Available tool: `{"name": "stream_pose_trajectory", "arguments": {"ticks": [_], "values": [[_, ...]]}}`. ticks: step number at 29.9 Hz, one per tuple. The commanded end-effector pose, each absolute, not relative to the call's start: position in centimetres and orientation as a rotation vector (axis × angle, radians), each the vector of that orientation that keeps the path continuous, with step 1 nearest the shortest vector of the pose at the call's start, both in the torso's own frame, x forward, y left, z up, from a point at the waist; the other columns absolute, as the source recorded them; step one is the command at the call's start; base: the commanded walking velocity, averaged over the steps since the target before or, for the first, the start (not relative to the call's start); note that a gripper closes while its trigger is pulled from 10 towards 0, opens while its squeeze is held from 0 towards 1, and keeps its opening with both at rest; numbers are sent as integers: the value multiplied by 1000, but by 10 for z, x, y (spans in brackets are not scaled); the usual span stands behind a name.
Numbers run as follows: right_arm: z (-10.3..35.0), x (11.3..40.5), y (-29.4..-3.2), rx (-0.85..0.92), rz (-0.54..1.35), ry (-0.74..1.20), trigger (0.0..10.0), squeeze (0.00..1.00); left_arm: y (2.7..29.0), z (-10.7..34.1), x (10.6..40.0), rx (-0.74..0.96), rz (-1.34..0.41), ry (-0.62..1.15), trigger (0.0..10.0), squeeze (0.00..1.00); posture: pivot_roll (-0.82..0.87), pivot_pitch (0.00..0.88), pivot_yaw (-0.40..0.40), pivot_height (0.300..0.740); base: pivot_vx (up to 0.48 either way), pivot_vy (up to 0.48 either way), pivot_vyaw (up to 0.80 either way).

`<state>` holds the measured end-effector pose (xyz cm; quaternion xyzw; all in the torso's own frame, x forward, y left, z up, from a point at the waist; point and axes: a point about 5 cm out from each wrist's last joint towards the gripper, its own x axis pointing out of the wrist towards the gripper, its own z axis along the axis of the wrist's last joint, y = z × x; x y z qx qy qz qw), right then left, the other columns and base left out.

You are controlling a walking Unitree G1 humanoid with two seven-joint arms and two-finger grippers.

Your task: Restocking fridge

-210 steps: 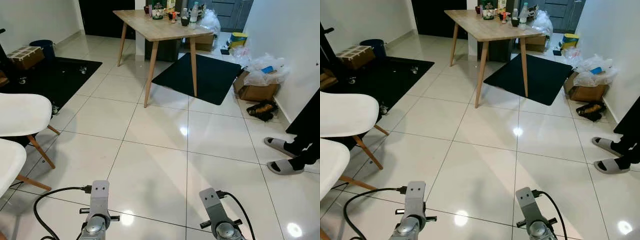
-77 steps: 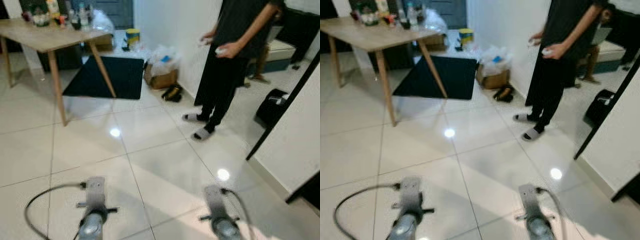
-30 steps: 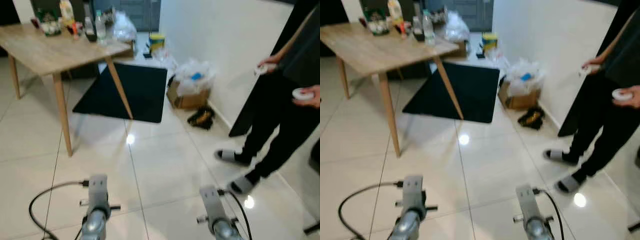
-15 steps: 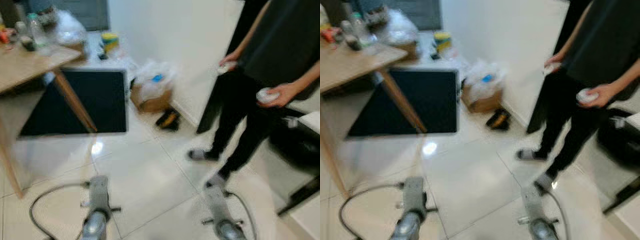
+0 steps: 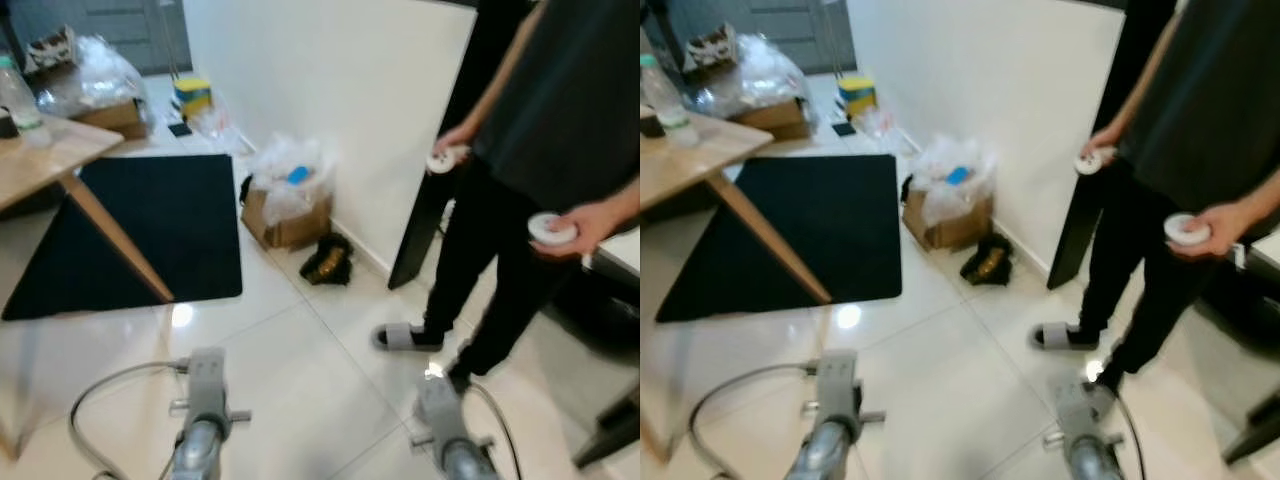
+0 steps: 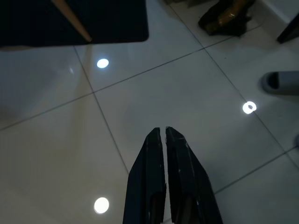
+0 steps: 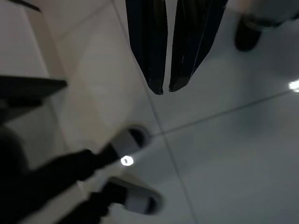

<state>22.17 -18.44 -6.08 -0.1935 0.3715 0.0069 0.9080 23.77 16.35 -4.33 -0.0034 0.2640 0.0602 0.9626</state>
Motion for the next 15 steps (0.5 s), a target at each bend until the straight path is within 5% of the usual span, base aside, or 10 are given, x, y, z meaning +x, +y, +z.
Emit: {"name": "stream_pose_trajectory", "arguments": {"ticks": [1, 15], "values": [[-62, 218, -194, -415, -4, 777, 10000, 0, 160, -44, 237, 1, 101, 547, 10000, 0, -62, 0, -26, 740, 394, 0, 0], [-64, 216, -190, -427, 22, 785, 10000, 0, 161, -44, 238, 12, 89, 544, 10000, 0, -57, 0, -15, 740, 392, 0, 0]]}}
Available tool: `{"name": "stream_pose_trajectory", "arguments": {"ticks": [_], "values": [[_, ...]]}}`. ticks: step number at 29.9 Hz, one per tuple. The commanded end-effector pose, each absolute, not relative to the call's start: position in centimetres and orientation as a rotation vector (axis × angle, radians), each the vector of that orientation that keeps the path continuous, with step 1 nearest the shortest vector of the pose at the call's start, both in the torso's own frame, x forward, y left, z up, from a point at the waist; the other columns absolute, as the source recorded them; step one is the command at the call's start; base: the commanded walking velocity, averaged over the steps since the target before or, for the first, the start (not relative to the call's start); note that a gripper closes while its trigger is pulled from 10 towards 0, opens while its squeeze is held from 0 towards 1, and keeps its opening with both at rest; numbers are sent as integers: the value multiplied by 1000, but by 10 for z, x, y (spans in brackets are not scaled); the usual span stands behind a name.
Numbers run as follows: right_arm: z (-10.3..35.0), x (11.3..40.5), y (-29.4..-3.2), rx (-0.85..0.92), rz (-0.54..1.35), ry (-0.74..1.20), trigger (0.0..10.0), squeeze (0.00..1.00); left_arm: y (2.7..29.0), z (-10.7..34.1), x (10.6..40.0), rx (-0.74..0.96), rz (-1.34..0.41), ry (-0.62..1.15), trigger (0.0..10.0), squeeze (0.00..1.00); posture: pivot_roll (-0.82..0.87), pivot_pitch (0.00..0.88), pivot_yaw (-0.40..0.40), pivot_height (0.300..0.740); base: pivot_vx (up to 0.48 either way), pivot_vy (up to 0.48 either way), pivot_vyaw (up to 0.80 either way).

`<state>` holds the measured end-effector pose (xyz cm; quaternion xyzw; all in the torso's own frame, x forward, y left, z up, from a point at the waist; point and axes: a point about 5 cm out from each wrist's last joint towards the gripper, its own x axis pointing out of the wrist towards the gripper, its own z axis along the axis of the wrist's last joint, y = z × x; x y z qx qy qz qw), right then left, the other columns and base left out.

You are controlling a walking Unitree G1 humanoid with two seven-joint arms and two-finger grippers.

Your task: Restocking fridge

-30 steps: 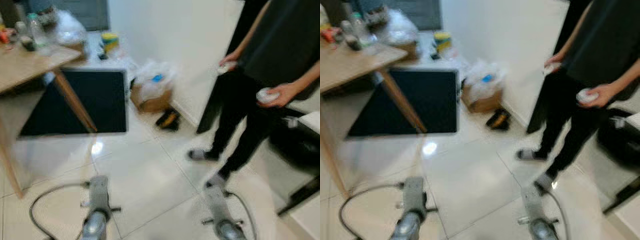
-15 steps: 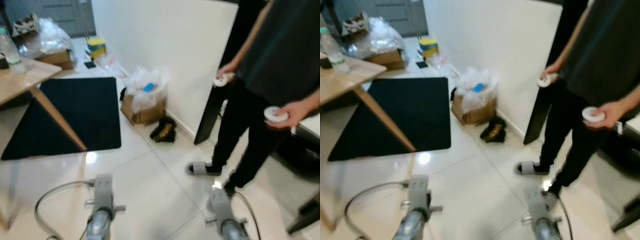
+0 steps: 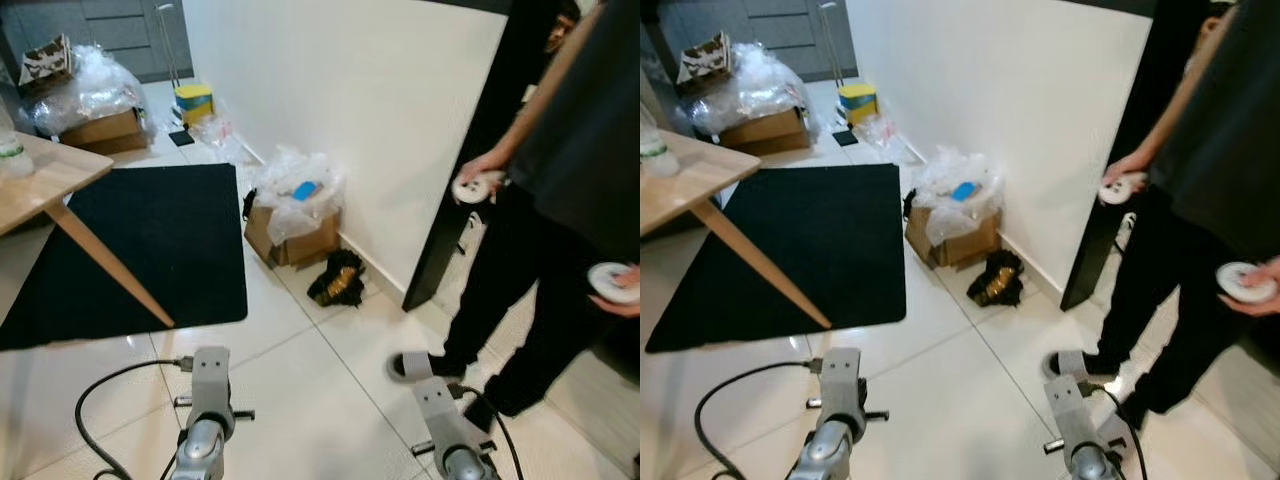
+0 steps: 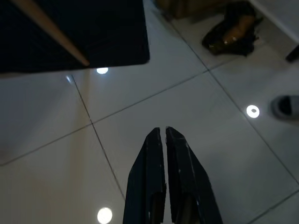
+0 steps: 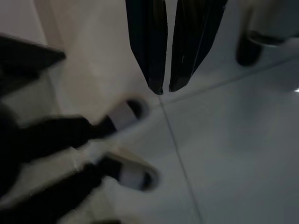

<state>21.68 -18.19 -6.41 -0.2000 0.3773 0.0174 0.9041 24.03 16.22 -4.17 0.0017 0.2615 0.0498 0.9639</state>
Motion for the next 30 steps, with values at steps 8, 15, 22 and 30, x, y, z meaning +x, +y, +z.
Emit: {"name": "stream_pose_trajectory", "arguments": {"ticks": [8, 15, 22, 30], "values": [[-64, 216, -188, -428, 30, 784, 10000, 0, 162, -44, 238, 16, 86, 541, 10000, 0, -51, 0, -18, 740, 391, 0, 0], [-64, 215, -187, -437, 38, 784, 10000, 0, 162, -44, 238, 18, 81, 541, 10000, 0, -55, 0, -13, 740, 390, 0, 0], [-65, 214, -188, -441, 38, 784, 10000, 0, 161, -44, 238, 20, 77, 539, 10000, 0, -57, 0, -11, 740, 391, 0, 0], [-66, 211, -189, -442, 37, 792, 10000, 0, 160, -44, 237, 20, 73, 542, 10000, 0, -56, 0, -8, 740, 390, 0, 0]]}}
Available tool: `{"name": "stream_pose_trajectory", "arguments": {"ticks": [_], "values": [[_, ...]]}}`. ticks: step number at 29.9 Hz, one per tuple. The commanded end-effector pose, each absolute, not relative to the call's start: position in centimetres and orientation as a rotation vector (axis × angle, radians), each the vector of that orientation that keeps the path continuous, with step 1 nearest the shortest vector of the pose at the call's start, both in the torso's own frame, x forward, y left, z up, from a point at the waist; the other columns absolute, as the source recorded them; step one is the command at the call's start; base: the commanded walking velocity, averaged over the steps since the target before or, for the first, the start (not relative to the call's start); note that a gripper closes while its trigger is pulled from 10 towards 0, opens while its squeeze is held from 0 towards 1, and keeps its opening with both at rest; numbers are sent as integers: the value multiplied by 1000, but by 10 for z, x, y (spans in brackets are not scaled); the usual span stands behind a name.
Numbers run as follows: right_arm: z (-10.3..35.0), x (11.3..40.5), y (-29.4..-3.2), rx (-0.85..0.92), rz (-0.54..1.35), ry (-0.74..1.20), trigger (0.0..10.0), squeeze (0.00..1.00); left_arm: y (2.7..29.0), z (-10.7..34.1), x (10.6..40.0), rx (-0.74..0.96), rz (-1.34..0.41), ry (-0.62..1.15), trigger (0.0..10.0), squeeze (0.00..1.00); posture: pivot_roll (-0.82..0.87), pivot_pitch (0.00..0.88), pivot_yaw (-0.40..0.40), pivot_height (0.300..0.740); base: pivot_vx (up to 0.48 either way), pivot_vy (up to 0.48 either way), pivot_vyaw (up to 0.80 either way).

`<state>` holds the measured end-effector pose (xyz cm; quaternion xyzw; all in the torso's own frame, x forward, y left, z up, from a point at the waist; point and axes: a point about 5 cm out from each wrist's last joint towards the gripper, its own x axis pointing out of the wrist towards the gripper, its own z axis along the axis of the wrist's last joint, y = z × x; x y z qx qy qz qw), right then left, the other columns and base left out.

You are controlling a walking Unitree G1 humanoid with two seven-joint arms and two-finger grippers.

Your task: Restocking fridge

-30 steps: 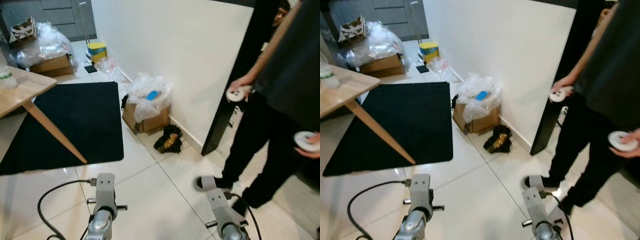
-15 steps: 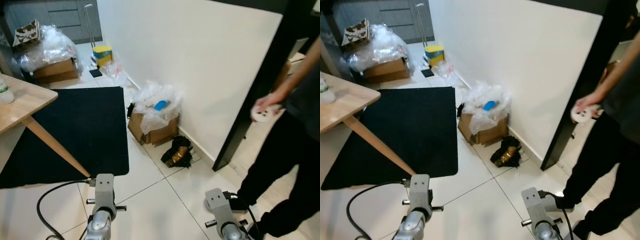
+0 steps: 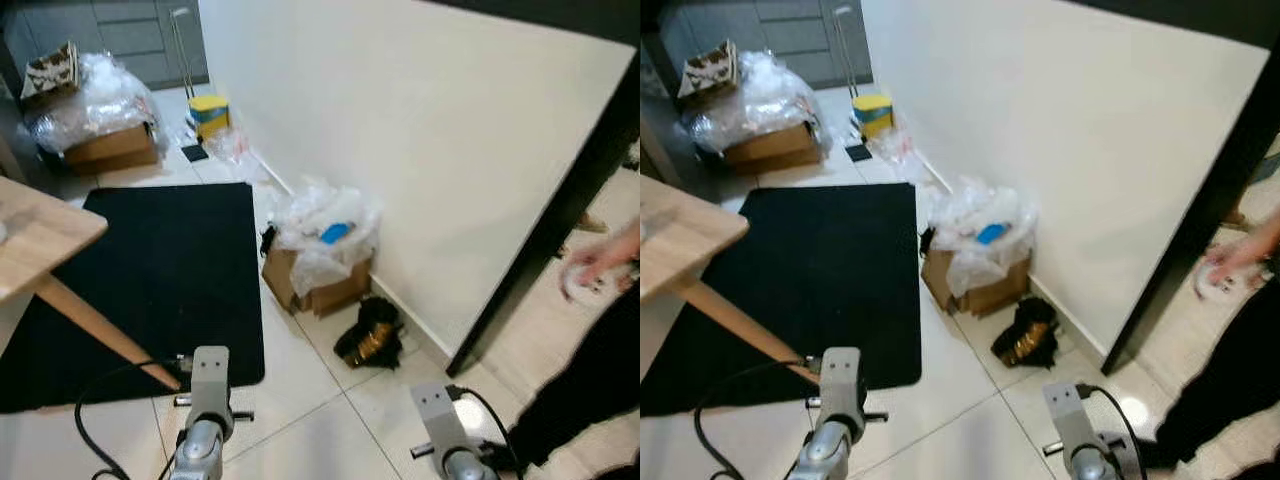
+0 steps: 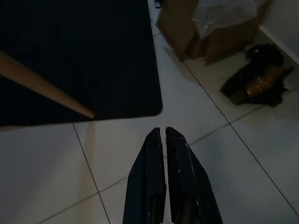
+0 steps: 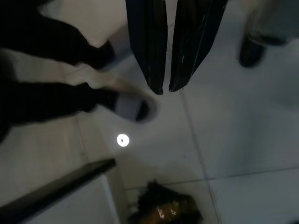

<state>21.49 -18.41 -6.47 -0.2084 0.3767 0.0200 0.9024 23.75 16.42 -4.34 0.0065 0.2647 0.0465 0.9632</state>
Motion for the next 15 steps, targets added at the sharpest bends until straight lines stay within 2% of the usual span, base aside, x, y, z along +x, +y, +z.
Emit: {"name": "stream_pose_trajectory", "arguments": {"ticks": [1, 15], "values": [[-66, 211, -189, -442, 37, 792, 10000, 0, 160, -44, 237, 20, 73, 542, 10000, 0, -56, 0, -8, 740, 390, 0, 0], [-67, 211, -189, -427, 26, 797, 10000, 0, 157, -44, 237, 18, 70, 544, 10000, 0, -55, 0, -5, 740, 384, 0, 0]]}}
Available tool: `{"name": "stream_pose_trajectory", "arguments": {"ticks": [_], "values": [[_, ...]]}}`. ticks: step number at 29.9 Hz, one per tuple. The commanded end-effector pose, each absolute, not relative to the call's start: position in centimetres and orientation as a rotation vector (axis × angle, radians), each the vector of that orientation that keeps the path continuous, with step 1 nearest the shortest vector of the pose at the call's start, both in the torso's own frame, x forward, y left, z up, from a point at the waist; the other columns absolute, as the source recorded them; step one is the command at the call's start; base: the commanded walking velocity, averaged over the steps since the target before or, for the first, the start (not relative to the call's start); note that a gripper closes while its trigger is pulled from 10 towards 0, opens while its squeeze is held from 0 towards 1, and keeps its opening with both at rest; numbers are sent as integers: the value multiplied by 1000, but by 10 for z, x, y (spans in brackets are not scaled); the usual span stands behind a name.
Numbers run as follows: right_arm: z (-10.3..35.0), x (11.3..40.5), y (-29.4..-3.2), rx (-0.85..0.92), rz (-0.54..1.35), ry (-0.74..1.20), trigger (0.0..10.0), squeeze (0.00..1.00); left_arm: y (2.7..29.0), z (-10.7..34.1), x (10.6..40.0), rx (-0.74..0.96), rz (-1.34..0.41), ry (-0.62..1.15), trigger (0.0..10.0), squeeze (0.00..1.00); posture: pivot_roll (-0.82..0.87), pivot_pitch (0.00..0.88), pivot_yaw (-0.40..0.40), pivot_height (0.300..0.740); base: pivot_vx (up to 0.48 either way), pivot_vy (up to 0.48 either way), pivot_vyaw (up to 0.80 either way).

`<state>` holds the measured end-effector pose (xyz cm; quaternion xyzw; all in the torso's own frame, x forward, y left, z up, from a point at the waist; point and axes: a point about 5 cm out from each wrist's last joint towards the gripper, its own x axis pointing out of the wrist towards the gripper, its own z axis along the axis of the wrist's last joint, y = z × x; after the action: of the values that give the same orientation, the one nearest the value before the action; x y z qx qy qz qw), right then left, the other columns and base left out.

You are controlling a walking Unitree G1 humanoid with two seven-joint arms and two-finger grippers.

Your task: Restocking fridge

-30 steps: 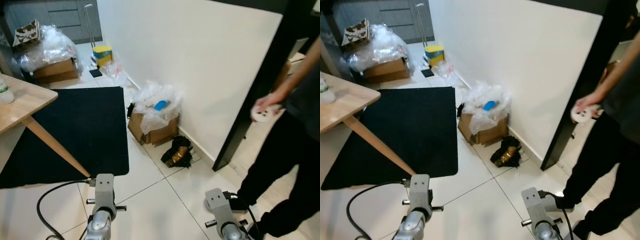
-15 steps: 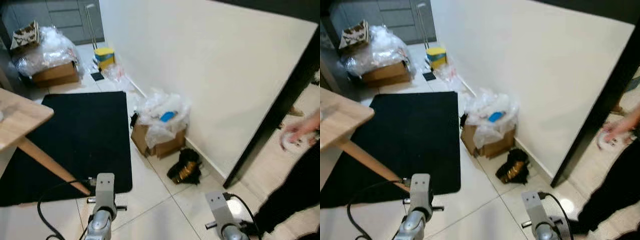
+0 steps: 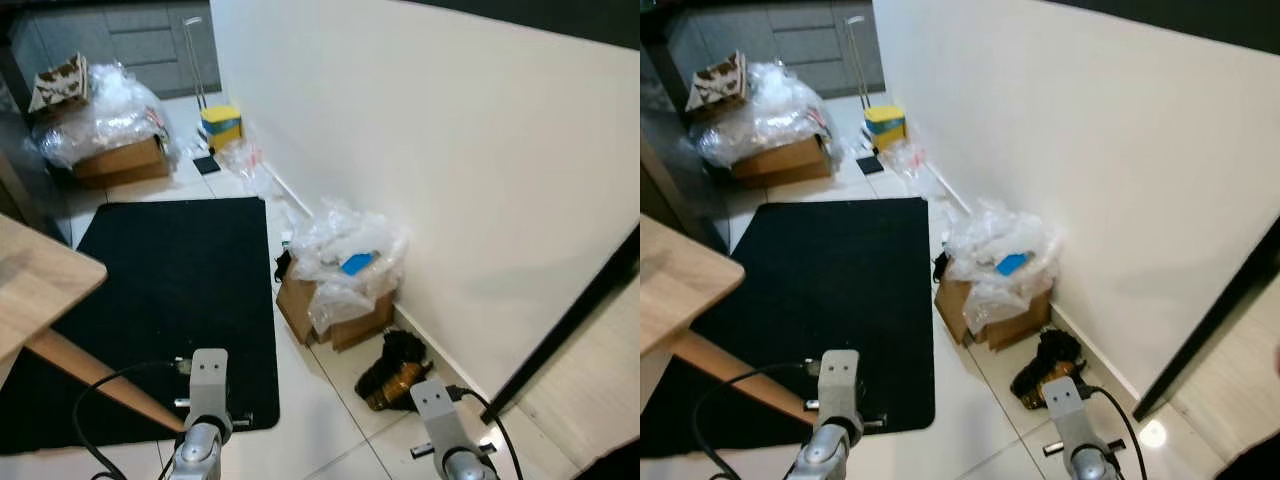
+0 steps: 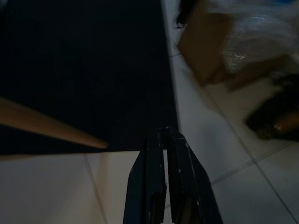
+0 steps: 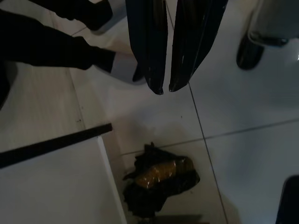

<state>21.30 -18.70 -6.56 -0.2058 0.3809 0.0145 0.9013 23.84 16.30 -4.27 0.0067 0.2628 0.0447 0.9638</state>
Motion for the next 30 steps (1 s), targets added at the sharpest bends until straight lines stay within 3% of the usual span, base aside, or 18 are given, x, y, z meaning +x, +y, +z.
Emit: {"name": "stream_pose_trajectory", "arguments": {"ticks": [1, 15, 22, 30], "values": [[-67, 211, -189, -428, 27, 796, 10000, 0, 157, -44, 237, 17, 70, 544, 10000, 0, -55, 0, -5, 740, 375, 0, 0], [-66, 212, -188, -414, 24, 796, 10000, 0, 159, -44, 237, 17, 76, 545, 10000, 0, -51, 0, -9, 740, 380, 0, 0], [-66, 212, -190, -383, 0, 801, 10000, 0, 158, -44, 238, 18, 74, 543, 10000, 0, -53, 0, -5, 740, 379, 0, -702], [-66, 211, -191, -400, 3, 799, 10000, 0, 158, -44, 238, 19, 72, 544, 10000, 0, -57, 0, -2, 740, 379, 0, 0]]}}
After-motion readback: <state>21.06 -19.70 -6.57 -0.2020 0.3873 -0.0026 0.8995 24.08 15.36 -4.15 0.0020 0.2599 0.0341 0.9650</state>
